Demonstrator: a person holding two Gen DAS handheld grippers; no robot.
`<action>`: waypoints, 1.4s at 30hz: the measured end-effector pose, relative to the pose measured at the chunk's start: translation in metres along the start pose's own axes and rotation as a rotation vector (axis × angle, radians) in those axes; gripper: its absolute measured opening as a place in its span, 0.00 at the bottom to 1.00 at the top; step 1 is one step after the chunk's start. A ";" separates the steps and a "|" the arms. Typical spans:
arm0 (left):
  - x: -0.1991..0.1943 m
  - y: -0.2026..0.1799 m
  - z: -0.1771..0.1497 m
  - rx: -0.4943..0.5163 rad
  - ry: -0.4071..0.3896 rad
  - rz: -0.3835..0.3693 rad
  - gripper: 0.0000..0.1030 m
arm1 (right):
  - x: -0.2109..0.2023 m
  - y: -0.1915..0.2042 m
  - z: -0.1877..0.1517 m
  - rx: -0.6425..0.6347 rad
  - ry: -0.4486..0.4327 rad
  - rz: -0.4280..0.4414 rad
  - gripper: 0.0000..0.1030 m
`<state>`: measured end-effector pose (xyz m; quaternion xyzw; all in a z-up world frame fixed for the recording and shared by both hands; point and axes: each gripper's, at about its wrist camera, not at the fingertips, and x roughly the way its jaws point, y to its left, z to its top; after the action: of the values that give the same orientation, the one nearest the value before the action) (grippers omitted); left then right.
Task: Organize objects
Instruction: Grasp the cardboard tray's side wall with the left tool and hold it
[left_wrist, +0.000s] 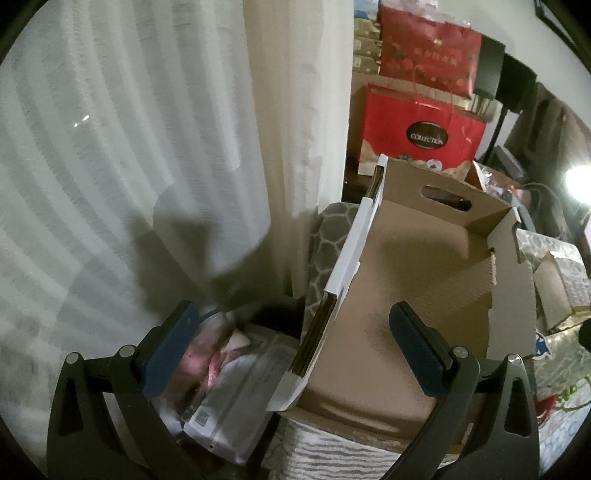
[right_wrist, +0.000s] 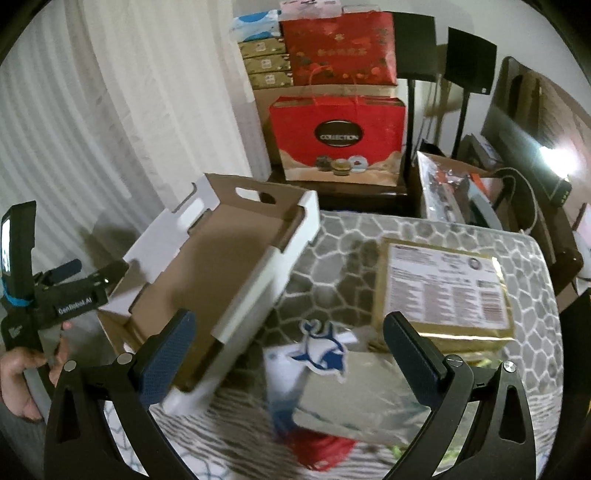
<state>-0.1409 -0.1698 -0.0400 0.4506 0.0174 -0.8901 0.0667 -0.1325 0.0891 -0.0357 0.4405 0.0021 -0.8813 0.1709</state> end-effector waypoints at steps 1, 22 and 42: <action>0.001 0.000 0.000 0.003 0.002 -0.001 1.00 | 0.006 0.003 0.002 0.003 0.006 0.007 0.98; 0.027 -0.013 0.003 0.051 0.091 -0.068 0.34 | 0.076 0.014 0.008 0.062 0.193 0.092 0.35; -0.017 -0.009 -0.035 0.014 0.099 -0.135 0.17 | 0.056 0.024 0.005 -0.025 0.195 0.068 0.28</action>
<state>-0.1039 -0.1557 -0.0473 0.4923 0.0446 -0.8693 0.0025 -0.1597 0.0486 -0.0729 0.5218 0.0148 -0.8279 0.2051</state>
